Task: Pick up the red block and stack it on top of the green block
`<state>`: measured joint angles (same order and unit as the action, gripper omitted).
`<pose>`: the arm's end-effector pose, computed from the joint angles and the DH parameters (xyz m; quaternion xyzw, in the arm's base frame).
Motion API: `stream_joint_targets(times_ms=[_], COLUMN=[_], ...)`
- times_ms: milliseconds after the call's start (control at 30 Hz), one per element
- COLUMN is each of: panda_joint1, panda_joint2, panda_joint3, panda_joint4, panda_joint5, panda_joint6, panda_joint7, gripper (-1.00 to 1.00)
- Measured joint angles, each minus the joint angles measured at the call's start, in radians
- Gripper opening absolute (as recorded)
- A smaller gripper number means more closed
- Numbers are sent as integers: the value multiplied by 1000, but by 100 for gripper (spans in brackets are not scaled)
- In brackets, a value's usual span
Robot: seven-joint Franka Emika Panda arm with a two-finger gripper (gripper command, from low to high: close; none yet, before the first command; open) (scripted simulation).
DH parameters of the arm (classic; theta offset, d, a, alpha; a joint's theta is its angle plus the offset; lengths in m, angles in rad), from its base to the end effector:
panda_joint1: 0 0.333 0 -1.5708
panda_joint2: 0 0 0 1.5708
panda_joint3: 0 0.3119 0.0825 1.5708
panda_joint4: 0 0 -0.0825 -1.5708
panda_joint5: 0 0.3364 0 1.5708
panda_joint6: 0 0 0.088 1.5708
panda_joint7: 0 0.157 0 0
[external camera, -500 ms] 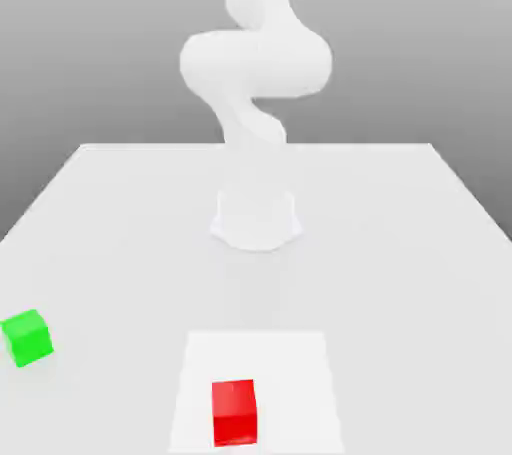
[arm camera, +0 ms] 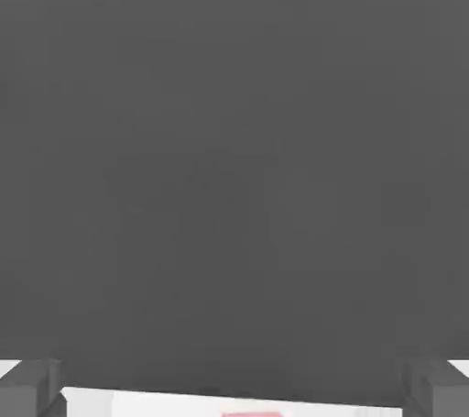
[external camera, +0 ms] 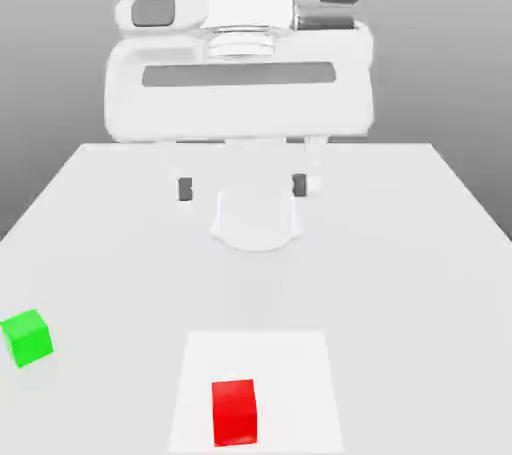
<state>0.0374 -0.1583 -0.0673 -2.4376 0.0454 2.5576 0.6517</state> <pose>0.4690 -0.0134 0.3708 -0.9273 0.3472 -0.1255 0.0617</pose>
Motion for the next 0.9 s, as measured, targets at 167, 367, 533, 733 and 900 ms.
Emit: stream_joint_targets(times_ms=[167,367,533,733,900], panda_joint1=[-4,-15,-33,-33,-27], panda_joint2=[181,397,526,523,367], panda_joint3=[-6,-2,18,19,3], panda_joint4=[-39,-64,-46,-47,-71], panda_joint5=[2,-2,15,13,-13], panda_joint6=[73,187,293,290,159], panda_joint7=[-34,-60,-74,-72,-54], gripper=[0,0,-100,-100,-100])
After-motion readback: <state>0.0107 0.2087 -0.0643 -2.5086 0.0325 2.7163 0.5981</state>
